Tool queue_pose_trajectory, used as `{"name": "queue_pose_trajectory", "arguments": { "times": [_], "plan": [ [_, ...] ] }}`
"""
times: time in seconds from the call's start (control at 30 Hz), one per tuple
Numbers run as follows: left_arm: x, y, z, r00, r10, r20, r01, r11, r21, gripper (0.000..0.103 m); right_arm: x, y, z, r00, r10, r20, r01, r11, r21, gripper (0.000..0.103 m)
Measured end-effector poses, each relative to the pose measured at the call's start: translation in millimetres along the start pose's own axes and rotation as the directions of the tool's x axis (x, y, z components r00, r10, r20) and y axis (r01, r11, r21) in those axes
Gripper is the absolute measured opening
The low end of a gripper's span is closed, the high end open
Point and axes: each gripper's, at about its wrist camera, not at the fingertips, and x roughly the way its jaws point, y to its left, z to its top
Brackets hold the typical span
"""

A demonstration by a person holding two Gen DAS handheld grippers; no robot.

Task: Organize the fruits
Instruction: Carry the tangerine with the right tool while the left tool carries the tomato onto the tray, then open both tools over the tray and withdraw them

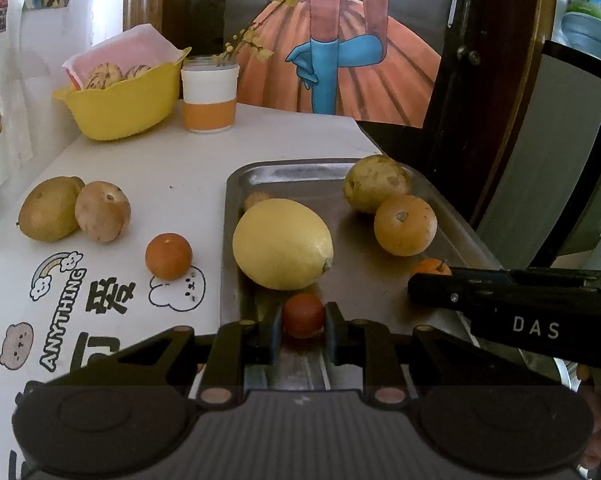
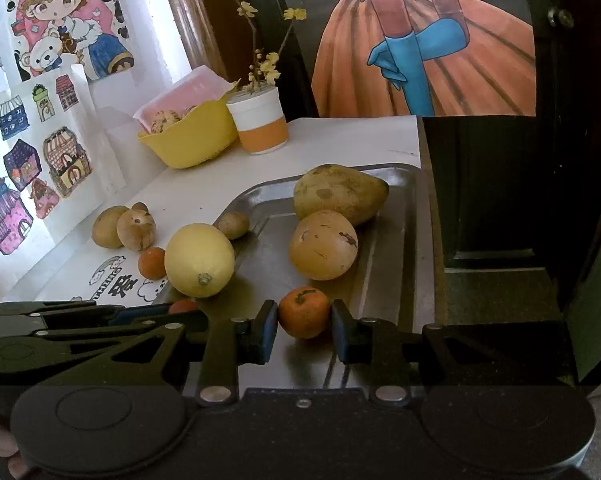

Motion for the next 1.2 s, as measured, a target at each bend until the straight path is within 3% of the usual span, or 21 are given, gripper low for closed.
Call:
{"name": "queue_pose_trajectory", "arguments": {
  "times": [0.23, 0.4, 0.53, 0.87, 1.0, 1.2],
  "plan": [
    [-3.9, 1.6, -1.0, 1.0, -0.002, 0.01, 0.002, 1.0, -0.014, 0.028, -2.5, 4.3, 0.4, 1.0, -0.025, 0.011, 0.025, 0.999, -0.023, 0.037],
    [-10.8, 4.3, -2.0, 1.0, 0.001, 0.021, 0.0, 0.999, -0.034, 0.039, -12.3, 5.8, 0.2, 0.999, -0.031, 0.038, 0.032, 0.999, -0.028, 0.052],
    [-24.9, 6.6, -1.9, 0.998, 0.015, 0.058, -0.011, 0.998, -0.056, 0.064, -25.7, 9.6, 0.7, 0.996, -0.041, 0.075, 0.045, 0.998, -0.044, 0.061],
    [-70.0, 20.8, -7.0, 0.987, 0.075, 0.141, -0.062, 0.994, -0.095, 0.099, -70.0, 23.2, -1.6, 0.986, -0.055, 0.157, 0.068, 0.995, -0.073, 0.084],
    [-90.5, 29.5, -12.6, 0.982, 0.083, 0.171, -0.062, 0.99, -0.127, 0.102, -87.3, 30.5, -7.4, 0.983, -0.049, 0.175, 0.062, 0.996, -0.066, 0.102],
    [-115.1, 45.6, -25.2, 0.98, 0.108, 0.17, -0.084, 0.986, -0.146, 0.102, -107.4, 47.1, -22.9, 0.99, -0.03, 0.137, 0.038, 0.998, -0.057, 0.102]
  ]
}}
